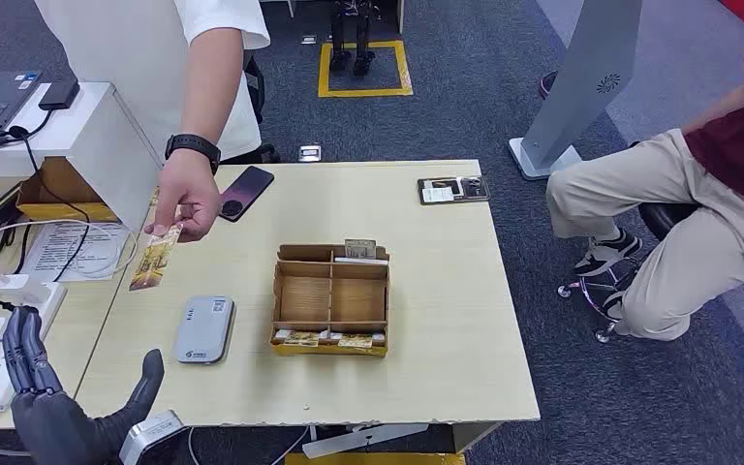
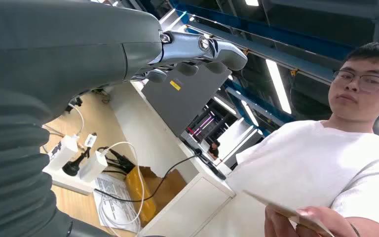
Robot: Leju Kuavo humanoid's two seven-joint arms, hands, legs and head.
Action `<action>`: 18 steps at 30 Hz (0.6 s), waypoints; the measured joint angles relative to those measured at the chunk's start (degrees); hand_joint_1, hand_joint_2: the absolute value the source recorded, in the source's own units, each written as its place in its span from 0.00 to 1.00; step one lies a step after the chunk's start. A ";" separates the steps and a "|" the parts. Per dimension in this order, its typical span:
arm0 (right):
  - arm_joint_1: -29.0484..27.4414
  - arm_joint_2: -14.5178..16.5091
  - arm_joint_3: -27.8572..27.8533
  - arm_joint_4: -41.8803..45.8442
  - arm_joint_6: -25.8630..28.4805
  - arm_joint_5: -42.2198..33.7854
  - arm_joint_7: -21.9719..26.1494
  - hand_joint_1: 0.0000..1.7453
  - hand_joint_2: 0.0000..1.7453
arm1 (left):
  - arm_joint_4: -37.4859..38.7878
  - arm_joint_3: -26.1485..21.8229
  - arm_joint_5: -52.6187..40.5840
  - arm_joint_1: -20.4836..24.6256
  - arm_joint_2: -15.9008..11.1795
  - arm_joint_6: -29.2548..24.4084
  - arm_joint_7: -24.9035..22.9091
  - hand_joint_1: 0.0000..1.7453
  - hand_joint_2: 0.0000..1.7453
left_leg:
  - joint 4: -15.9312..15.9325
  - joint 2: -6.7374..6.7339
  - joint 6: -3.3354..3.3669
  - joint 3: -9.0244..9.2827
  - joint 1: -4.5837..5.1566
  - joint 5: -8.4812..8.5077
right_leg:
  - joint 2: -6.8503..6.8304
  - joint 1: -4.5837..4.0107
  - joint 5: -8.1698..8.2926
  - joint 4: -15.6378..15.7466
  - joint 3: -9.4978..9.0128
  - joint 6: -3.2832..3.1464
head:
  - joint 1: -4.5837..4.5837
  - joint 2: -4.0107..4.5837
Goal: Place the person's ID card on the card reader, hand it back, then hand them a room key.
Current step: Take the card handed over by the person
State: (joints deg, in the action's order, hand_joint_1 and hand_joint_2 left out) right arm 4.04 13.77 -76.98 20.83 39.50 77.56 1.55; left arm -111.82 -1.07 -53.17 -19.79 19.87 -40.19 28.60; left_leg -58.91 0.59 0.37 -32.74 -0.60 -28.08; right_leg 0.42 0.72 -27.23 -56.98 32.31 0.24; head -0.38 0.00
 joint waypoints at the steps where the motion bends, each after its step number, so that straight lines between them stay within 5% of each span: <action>1: 0.00 0.04 -0.06 0.10 0.00 0.17 0.07 0.00 1.00 | 0.00 0.00 0.09 0.01 0.00 0.00 -0.10 0.00 1.00 | 0.00 0.00 0.00 0.00 0.00 0.00 | 0.00 0.00 0.00 0.00 0.00 0.00 | 0.00 0.00; 11: 0.45 0.23 -1.08 0.59 0.00 3.18 0.51 0.00 1.00 | 3.45 0.00 -0.29 1.65 -0.32 0.02 -1.51 0.00 1.00 | 0.00 -0.05 0.00 0.04 0.00 0.00 | 0.06 0.00 0.01 0.01 0.04 0.00 | 0.00 0.00; 18: 1.07 -0.01 -1.03 -0.04 0.00 4.97 0.55 0.00 1.00 | 9.28 -0.48 -2.97 9.03 -2.02 0.02 -5.90 0.00 1.00 | 0.00 -0.06 -0.04 0.06 0.00 0.05 | 0.06 0.00 0.04 -0.02 0.00 -0.04 | -0.01 -0.01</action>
State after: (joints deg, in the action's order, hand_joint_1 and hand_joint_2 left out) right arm 5.11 13.76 -78.01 20.79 39.50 82.53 2.10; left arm -102.54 -1.55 -56.14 -10.76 17.84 -40.17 22.70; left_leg -58.92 0.53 0.33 -32.68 -0.60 -28.03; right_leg 0.49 0.72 -27.19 -57.00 32.31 0.19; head -0.39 -0.01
